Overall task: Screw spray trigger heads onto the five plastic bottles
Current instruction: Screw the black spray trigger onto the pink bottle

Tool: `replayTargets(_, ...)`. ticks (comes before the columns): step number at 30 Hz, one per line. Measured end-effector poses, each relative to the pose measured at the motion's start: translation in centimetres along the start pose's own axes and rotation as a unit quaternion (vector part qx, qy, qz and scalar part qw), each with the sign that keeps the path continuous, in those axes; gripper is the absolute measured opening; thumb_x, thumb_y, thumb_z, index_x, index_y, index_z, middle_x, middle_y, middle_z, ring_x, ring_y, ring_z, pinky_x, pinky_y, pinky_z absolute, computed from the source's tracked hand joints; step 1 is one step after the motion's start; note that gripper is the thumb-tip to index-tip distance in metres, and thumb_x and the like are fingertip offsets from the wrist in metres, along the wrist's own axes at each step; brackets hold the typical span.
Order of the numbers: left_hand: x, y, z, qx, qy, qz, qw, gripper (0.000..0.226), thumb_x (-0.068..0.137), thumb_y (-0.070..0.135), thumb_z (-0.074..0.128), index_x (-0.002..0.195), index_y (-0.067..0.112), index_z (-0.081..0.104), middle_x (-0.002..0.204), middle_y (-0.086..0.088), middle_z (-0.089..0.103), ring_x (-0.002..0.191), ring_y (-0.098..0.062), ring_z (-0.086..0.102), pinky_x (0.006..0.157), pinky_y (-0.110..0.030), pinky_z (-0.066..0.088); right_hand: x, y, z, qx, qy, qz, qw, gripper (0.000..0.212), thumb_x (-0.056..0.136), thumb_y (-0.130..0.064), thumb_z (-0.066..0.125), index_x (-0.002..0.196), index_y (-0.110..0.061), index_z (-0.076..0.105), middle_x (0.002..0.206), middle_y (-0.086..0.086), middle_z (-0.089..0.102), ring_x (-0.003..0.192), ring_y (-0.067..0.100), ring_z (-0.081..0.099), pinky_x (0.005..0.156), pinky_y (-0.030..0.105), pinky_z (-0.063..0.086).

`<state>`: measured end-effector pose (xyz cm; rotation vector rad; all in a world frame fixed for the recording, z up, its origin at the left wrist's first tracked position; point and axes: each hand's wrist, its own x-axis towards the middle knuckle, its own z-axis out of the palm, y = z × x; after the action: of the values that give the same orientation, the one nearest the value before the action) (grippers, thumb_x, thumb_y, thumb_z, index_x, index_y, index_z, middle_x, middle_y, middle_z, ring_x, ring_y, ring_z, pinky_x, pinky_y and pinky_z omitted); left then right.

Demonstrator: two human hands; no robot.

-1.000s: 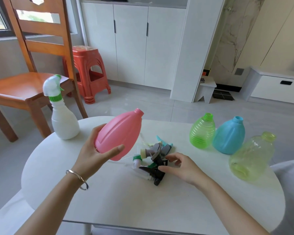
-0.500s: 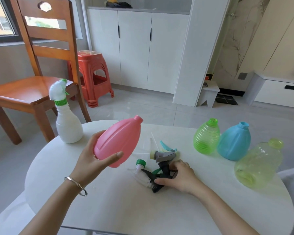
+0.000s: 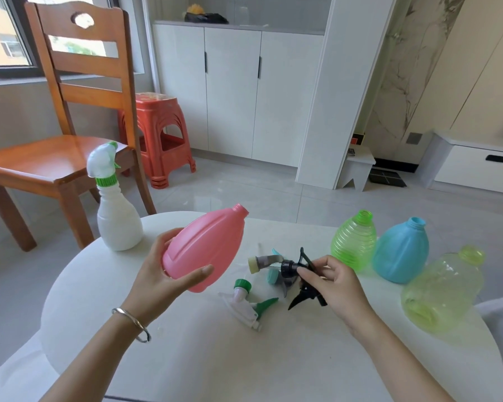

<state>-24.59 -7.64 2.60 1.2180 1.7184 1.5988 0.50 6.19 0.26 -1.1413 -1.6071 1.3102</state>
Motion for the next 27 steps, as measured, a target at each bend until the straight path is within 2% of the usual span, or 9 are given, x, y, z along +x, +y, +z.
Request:
replayTargets(3, 0.1, -0.1, 0.3, -0.013, 0.008, -0.008, 1.000, 0.101, 0.025, 0.072, 0.077, 0.114, 0.036, 0.045, 0.110, 0.004, 0.056, 0.088, -0.013, 0.062, 0.057, -0.015, 0.053, 0.3, -0.5, -0.2, 0.023, 0.032, -0.056, 0.998, 0.012, 0.079, -0.010, 0.071, 0.084, -0.006, 0.061, 0.079, 0.012, 0.071, 0.069, 0.020, 0.064, 0.071, 0.031, 0.052)
replayTargets(6, 0.3, -0.4, 0.4, -0.034, 0.012, -0.022, 0.999, 0.114, 0.023, 0.076, 0.075, 0.122, 0.028, 0.047, 0.109, 0.001, 0.058, 0.090, -0.016, 0.062, 0.058, -0.016, 0.054, 0.4, -1.4, -0.8, 0.078, 0.062, -0.092, 0.991, 0.009, 0.080, -0.010, 0.069, 0.089, -0.012, 0.067, 0.079, 0.001, 0.071, 0.070, 0.008, 0.062, 0.070, 0.017, 0.050)
replayTargets(10, 0.5, -0.9, 0.4, -0.116, 0.013, -0.068, 0.991, 0.110, 0.026, 0.071, 0.080, 0.123, 0.028, 0.050, 0.116, -0.002, 0.061, 0.101, -0.018, 0.063, 0.068, -0.025, 0.056, 0.5, -2.6, -1.7, 0.155, 0.102, -0.093, 0.978, 0.018, 0.071, -0.019, 0.075, 0.089, -0.019, 0.073, 0.081, -0.006, 0.074, 0.076, 0.009, 0.065, 0.071, 0.021, 0.054)
replayTargets(13, 0.8, -1.2, 0.3, -0.183, 0.013, -0.106, 0.977, 0.093, 0.041, 0.066, 0.079, 0.122, 0.030, 0.053, 0.125, -0.004, 0.059, 0.110, -0.022, 0.061, 0.079, -0.040, 0.056, 0.6, -3.4, -2.3, 0.236, 0.112, -0.070, 0.963, 0.039, 0.054, -0.035, 0.078, 0.089, -0.019, 0.072, 0.078, -0.006, 0.075, 0.075, 0.011, 0.071, 0.063, 0.019, 0.054)
replayTargets(15, 1.0, -1.1, 0.2, -0.206, 0.024, -0.115, 0.971, 0.081, 0.048, 0.063, 0.073, 0.121, 0.032, 0.054, 0.127, -0.004, 0.059, 0.114, -0.023, 0.058, 0.089, -0.048, 0.053, 0.6, -3.9, -2.8, 0.281, 0.111, -0.057, 0.952, 0.034, 0.059, -0.031, 0.077, 0.089, -0.018, 0.071, 0.076, -0.008, 0.074, 0.074, 0.010, 0.071, 0.063, 0.019, 0.055)
replayTargets(17, 1.2, -0.9, 0.1, -0.227, 0.029, -0.120, 0.966, 0.076, 0.052, 0.062, 0.068, 0.120, 0.033, 0.053, 0.125, -0.005, 0.059, 0.113, -0.024, 0.058, 0.090, -0.048, 0.052, 0.6, -4.1, -3.3, 0.314, 0.109, -0.042, 0.942, 0.014, 0.076, -0.020, 0.069, 0.089, -0.018, 0.070, 0.074, -0.010, 0.073, 0.073, 0.009, 0.071, 0.062, 0.018, 0.055)
replayTargets(19, 1.4, -0.7, 0.2, -0.261, 0.049, -0.135, 0.955, 0.056, 0.061, 0.056, 0.065, 0.111, 0.034, 0.054, 0.116, -0.005, 0.059, 0.106, -0.024, 0.060, 0.086, -0.045, 0.052, 0.6, -4.2, -3.6, 0.339, 0.118, -0.028, 0.933, 0.008, 0.083, -0.016, 0.064, 0.088, -0.019, 0.069, 0.074, -0.010, 0.073, 0.072, 0.008, 0.071, 0.059, 0.017, 0.054)
replayTargets(22, 1.5, -0.8, 0.3, -0.287, 0.065, -0.149, 0.944, 0.031, 0.072, 0.043, 0.063, 0.100, 0.034, 0.053, 0.104, -0.002, 0.060, 0.093, -0.021, 0.062, 0.080, -0.043, 0.052, 0.5, -4.4, -3.6, 0.362, 0.122, -0.016, 0.924, 0.014, 0.074, -0.022, 0.066, 0.088, -0.020, 0.068, 0.072, -0.011, 0.073, 0.069, 0.005, 0.071, 0.056, 0.016, 0.052)
replayTargets(27, 1.4, -0.9, 0.8, -0.271, 0.035, -0.159, 0.949, 0.036, 0.068, 0.050, 0.052, 0.100, 0.033, 0.055, 0.102, -0.004, 0.064, 0.089, -0.021, 0.065, 0.075, -0.041, 0.057, 0.5, -4.3, -3.0, 0.378, 0.109, -0.006, 0.919, 0.023, 0.064, -0.025, 0.070, 0.086, -0.019, 0.069, 0.071, -0.011, 0.073, 0.068, 0.007, 0.071, 0.056, 0.016, 0.053)
